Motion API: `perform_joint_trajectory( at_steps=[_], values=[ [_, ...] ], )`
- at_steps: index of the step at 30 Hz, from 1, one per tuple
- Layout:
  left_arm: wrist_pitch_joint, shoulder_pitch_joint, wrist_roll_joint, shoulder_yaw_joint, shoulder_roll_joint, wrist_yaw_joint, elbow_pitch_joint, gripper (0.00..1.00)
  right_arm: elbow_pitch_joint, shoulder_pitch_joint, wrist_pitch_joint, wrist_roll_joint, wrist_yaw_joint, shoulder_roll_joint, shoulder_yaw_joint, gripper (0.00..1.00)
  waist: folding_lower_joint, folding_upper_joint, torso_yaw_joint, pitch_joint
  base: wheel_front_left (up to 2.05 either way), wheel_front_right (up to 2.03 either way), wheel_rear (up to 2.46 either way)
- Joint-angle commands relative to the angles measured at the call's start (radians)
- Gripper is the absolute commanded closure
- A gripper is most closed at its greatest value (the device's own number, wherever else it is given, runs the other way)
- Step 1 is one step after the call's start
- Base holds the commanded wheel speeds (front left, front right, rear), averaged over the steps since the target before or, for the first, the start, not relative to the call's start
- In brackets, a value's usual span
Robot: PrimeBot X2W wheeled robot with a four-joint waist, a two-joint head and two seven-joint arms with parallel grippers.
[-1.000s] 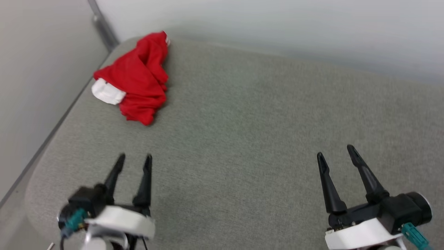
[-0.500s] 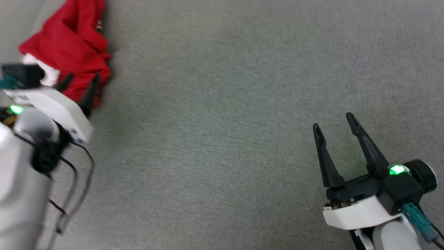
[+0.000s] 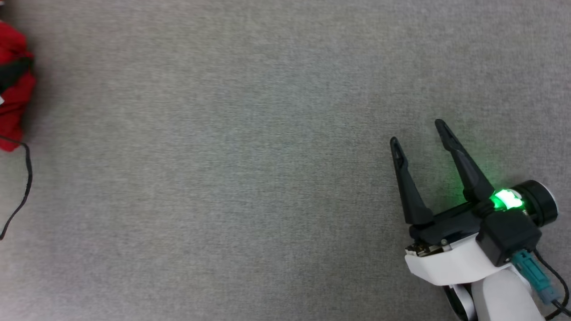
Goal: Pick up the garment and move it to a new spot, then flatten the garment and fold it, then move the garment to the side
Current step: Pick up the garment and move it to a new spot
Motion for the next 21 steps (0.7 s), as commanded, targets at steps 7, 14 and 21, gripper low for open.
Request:
perform_joint_trajectory(
  at_steps=[7, 14, 21],
  values=[
    [0.188, 0.039, -0.045, -0.029, -0.008, 0.055, 0.083, 0.48, -0.001, 0.001, -0.002, -0.02, 0.0, 0.011, -0.015, 0.0, -0.0002, 0.0, -0.04, 0.06, 0.0, 0.0, 0.0],
    [0.142, 0.044, -0.054, -0.023, -0.036, 0.045, 0.095, 1.0, 0.007, -0.012, -0.001, -0.032, 0.0, 0.015, -0.014, 0.0, -0.0002, 0.0, -0.029, 0.05, 0.0, 0.0, 0.0],
    [-0.024, 0.013, -0.044, 0.022, -0.008, 0.009, 0.112, 1.0, 0.023, -0.004, -0.002, -0.026, 0.0, 0.016, -0.009, 0.0, -0.0002, 0.0, -0.023, -0.042, 0.0, 0.0, 0.0]
  ],
)
